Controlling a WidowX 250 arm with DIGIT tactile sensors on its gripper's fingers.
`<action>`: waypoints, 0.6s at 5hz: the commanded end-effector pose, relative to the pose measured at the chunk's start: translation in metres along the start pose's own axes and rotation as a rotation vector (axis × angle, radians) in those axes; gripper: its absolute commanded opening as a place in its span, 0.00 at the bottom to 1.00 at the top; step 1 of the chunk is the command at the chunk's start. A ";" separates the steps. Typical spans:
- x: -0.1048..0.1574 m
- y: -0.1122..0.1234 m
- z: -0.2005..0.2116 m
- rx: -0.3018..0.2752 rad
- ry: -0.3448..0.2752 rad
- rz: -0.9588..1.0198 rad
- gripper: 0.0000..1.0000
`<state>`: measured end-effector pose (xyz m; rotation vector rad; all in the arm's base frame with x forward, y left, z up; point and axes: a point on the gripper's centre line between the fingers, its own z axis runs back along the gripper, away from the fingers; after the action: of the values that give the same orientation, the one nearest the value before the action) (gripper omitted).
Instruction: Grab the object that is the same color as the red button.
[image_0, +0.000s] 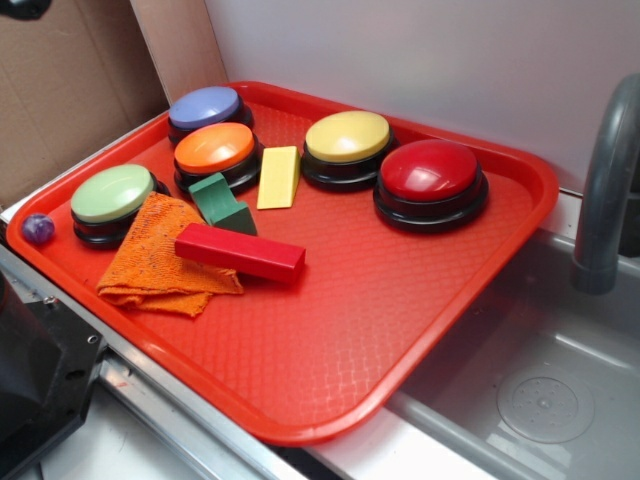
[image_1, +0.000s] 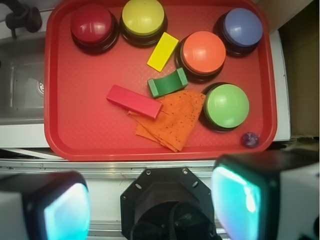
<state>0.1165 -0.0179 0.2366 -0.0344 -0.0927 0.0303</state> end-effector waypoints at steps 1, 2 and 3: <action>0.000 0.000 0.000 0.000 0.000 0.000 1.00; 0.010 -0.002 -0.009 0.000 -0.001 -0.126 1.00; 0.019 -0.005 -0.018 -0.006 -0.014 -0.245 1.00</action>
<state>0.1357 -0.0216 0.2164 -0.0297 -0.0915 -0.2071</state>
